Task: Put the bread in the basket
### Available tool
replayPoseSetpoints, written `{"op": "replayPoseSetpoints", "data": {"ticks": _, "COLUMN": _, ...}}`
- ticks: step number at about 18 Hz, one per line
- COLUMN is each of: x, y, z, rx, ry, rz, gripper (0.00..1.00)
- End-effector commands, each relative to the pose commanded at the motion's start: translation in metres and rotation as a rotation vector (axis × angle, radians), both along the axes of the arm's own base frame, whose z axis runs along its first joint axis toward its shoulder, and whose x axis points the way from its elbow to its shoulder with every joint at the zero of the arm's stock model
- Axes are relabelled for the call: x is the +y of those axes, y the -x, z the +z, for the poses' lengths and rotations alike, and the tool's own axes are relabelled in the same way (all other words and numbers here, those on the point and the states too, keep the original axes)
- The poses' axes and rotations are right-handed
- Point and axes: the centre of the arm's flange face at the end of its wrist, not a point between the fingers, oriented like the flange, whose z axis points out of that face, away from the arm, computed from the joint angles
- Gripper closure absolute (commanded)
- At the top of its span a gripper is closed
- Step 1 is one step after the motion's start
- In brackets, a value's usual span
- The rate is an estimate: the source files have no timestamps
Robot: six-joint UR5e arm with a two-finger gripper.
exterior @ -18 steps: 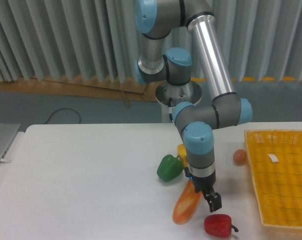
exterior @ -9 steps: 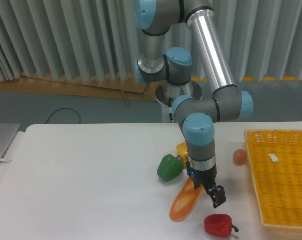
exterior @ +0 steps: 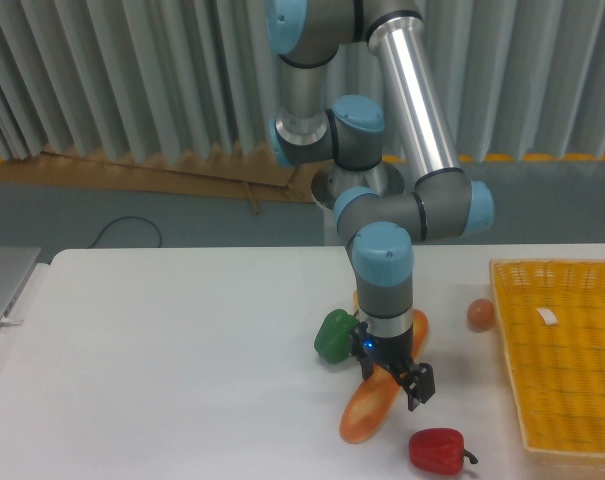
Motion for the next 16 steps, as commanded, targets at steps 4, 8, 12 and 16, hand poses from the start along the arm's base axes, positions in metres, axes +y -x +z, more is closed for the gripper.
{"op": "replayPoseSetpoints", "data": {"ticks": 4, "x": 0.006, "y": 0.003, "z": -0.015, "rx": -0.011, "ry": 0.011, "rz": -0.008, "gripper": 0.00}}
{"op": "replayPoseSetpoints", "data": {"ticks": 8, "x": 0.007, "y": -0.002, "z": -0.015, "rx": -0.012, "ry": 0.013, "rz": -0.014, "gripper": 0.00}}
{"op": "replayPoseSetpoints", "data": {"ticks": 12, "x": 0.011, "y": -0.003, "z": -0.019, "rx": -0.014, "ry": 0.018, "rz": -0.026, "gripper": 0.00}}
{"op": "replayPoseSetpoints", "data": {"ticks": 16, "x": 0.012, "y": -0.003, "z": -0.028, "rx": -0.021, "ry": 0.030, "rz": -0.035, "gripper": 0.00}}
